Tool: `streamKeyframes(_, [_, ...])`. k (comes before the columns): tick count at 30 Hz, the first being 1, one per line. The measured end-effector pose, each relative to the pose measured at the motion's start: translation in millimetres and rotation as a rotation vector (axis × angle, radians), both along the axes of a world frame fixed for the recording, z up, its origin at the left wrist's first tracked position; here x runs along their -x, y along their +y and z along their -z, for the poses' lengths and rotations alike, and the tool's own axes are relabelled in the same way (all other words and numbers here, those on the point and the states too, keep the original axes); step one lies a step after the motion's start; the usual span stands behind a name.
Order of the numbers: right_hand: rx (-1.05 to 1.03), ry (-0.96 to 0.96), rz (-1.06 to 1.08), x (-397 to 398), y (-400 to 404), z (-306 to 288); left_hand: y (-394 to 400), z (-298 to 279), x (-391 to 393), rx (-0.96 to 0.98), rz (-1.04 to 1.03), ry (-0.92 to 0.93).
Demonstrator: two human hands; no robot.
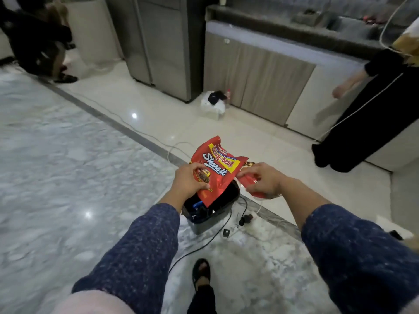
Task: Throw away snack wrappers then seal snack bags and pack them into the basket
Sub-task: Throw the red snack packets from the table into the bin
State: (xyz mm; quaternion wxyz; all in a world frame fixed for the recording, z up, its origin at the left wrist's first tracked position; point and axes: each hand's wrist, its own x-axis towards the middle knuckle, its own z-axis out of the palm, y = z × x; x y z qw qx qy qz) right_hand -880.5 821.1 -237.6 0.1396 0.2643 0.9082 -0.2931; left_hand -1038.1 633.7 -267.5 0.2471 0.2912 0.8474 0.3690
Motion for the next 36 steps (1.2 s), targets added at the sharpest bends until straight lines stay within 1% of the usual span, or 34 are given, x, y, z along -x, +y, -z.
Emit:
streamKeyframes(5, [0.104,-0.102,-0.096,80,30,88,26,82,62,0.186,-0.043,-0.069])
streamKeyframes(11, [0.173,-0.267,-0.196,129,65,216,56,208,83,0.401,-0.041,-0.215])
streamKeyframes(14, [0.172,-0.343,-0.271,151,84,281,71,271,89,0.456,-0.074,-0.28])
streamKeyframes(17, [0.191,-0.374,-0.291,171,97,340,82,330,94,0.499,-0.103,-0.322])
streamKeyframes(19, [0.171,-0.369,-0.309,183,104,371,87,362,97,0.501,-0.107,-0.365])
streamKeyframes(21, [0.134,-0.362,-0.32,192,109,391,91,380,100,0.502,-0.107,-0.391])
streamKeyframes(23, [0.071,-0.382,-0.334,198,111,393,95,381,103,0.545,-0.103,-0.383])
streamKeyframes(26, [0.011,-0.369,-0.371,201,115,364,105,350,108,0.627,-0.065,-0.365])
streamKeyframes(31, [0.013,-0.322,-0.359,207,128,258,134,247,112,0.773,0.182,-0.276])
streamKeyframes(32, [0.002,-0.311,-0.359,208,132,229,140,219,112,0.781,0.21,-0.257])
streamKeyframes(34, [-0.007,-0.299,-0.349,211,137,190,148,183,113,0.788,0.252,-0.223])
streamKeyframes(36, [-0.02,-0.259,-0.328,213,144,139,157,132,119,0.793,0.274,-0.146])
